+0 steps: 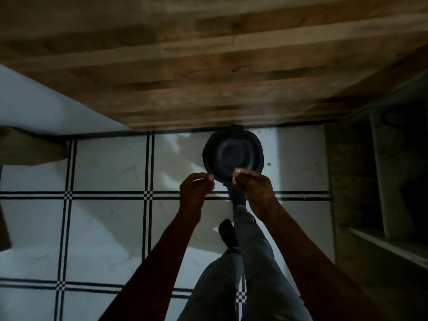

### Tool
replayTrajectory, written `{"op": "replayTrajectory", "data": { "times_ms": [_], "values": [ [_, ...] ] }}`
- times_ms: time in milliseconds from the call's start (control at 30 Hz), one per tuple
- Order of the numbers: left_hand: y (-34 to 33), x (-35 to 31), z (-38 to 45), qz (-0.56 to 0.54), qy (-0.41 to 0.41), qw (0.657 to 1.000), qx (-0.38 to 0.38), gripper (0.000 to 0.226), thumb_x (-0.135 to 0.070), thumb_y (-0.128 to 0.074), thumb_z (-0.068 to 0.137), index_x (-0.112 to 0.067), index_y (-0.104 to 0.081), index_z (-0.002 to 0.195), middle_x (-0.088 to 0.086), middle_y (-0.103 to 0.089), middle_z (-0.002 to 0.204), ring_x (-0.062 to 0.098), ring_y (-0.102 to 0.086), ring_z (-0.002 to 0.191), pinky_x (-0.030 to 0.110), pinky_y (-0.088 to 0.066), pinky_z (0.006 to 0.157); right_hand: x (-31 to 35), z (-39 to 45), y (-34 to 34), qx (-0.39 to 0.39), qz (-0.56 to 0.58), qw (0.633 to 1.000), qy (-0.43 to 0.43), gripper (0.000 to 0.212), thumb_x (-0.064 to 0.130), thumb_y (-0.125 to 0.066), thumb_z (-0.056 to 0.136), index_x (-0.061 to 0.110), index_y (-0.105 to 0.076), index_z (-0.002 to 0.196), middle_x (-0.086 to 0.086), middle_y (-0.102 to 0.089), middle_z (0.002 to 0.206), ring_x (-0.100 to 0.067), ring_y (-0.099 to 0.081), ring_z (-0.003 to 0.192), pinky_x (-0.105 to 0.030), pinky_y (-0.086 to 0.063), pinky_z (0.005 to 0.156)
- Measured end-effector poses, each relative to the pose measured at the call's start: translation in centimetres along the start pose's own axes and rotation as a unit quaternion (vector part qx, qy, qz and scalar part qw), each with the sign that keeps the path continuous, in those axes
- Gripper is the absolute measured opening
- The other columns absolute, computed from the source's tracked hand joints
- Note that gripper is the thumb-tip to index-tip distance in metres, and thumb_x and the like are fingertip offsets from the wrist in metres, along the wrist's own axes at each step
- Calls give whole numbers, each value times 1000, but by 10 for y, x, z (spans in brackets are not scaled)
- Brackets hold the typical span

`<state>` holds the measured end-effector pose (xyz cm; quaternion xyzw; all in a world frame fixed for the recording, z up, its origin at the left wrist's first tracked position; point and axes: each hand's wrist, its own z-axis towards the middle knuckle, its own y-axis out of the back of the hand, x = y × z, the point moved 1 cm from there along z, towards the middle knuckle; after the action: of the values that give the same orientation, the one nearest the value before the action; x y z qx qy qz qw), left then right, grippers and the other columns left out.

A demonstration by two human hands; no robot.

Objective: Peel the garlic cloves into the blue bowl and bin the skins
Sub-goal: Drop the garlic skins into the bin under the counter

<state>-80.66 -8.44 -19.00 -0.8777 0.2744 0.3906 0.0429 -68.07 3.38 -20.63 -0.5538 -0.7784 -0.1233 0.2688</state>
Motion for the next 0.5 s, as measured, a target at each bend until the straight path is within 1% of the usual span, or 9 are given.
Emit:
{"op": "replayTrajectory", "data": {
  "times_ms": [67,133,167,200,267,333,400,433,500],
  "values": [
    [-7,13,21,-10,17,1000,-11,13,-3,-78,90,-2,-72,101,10,-76,82,20,-72,78,29,-58,77,-11,23,-3,-2,10,1000,-16,35,13,-79,92,0,-69,122,-17,-75,109,-26,-74,99,-37,-61,96],
    [-15,31,44,-20,34,999,-13,11,-4,-79,89,-1,-73,98,10,-76,79,20,-72,75,31,-59,78,-21,44,-3,-3,7,1000,-19,14,8,-77,93,5,-75,106,-12,-76,98,-22,-74,91,-32,-62,89],
    [-18,41,54,-22,39,999,-9,8,-4,-79,89,-2,-73,95,11,-76,78,21,-71,75,32,-60,79,-25,53,-4,-2,2,1000,-13,6,6,-76,93,11,-77,96,-12,-77,94,-23,-75,89,-33,-62,89],
    [-21,51,64,-26,45,999,-3,5,-3,-79,90,-3,-74,92,11,-75,77,22,-71,76,32,-60,79,-29,64,-6,-2,-9,1000,-7,12,5,-76,93,15,-78,88,-15,-78,95,-27,-76,92,-37,-61,93],
    [-26,70,82,-24,64,998,-7,5,-3,-77,91,-5,-75,87,9,-75,74,22,-69,75,27,-61,74,-41,80,-7,7,-21,1000,-9,15,1,-74,94,14,-79,88,-25,-77,103,-33,-75,97,-41,-58,97],
    [-27,89,99,-17,84,996,-28,10,-7,-78,92,-8,-76,82,7,-75,72,20,-70,73,26,-60,73,-58,96,-6,31,6,999,-14,10,-5,-70,95,1,-77,99,-24,-76,101,-25,-74,89,-31,-61,89],
    [-31,105,123,-6,90,996,-27,14,-10,-79,91,-13,-77,78,7,-76,74,21,-71,76,33,-60,80,-72,118,-4,33,24,999,-16,15,-7,-69,92,-7,-73,107,-18,-75,99,-17,-75,81,-25,-63,80],
    [-34,113,138,-1,83,996,-22,16,-8,-79,91,-14,-77,76,6,-76,74,21,-71,77,36,-58,82,-78,132,-4,32,43,999,-10,16,-7,-73,88,-7,-74,104,-17,-75,96,-16,-76,77,-25,-64,77],
    [-40,130,170,1,66,998,-4,17,1,-76,89,-13,-76,79,1,-77,74,18,-72,75,35,-58,81,-90,166,-6,36,82,996,-20,13,-2,-80,69,2,-80,81,-12,-76,80,-15,-75,68,-25,-63,68]
  ]
}}
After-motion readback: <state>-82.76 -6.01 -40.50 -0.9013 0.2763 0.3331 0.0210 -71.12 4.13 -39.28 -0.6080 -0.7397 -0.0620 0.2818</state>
